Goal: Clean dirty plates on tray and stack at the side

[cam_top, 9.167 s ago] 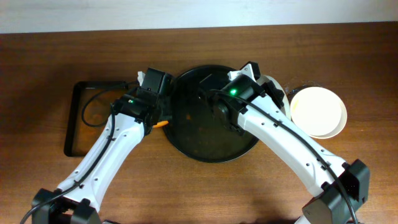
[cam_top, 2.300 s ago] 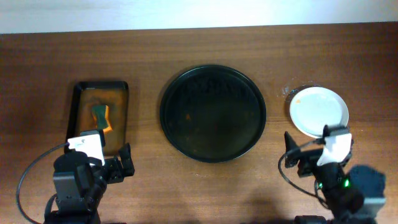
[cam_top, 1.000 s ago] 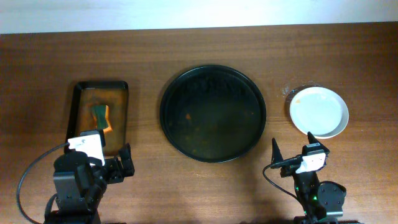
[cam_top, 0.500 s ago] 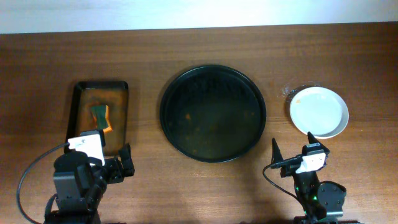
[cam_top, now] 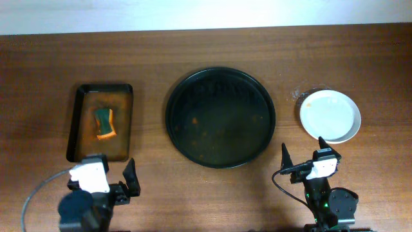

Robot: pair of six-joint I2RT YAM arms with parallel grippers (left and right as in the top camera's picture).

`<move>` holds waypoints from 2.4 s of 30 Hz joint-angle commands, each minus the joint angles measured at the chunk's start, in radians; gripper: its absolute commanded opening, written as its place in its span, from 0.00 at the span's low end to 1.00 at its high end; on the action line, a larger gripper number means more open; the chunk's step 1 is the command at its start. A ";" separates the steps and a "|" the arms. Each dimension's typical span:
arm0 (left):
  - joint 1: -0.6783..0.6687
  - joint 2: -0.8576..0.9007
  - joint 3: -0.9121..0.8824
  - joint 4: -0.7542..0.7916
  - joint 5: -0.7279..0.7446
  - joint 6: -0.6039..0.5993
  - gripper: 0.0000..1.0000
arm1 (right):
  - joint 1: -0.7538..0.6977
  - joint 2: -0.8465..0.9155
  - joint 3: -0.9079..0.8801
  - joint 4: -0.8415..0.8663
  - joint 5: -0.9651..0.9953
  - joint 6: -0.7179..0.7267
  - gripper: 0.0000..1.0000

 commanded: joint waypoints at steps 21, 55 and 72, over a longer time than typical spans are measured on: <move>-0.057 -0.258 -0.587 0.730 0.082 0.095 0.99 | 0.009 -0.010 -0.006 -0.006 0.009 0.002 0.99; -0.057 -0.258 -0.587 0.730 0.082 0.095 0.99 | 0.009 -0.010 -0.006 -0.006 0.009 0.002 0.99; -0.057 -0.258 -0.587 0.730 0.082 0.095 0.99 | 0.009 -0.010 -0.006 -0.006 0.009 0.002 0.99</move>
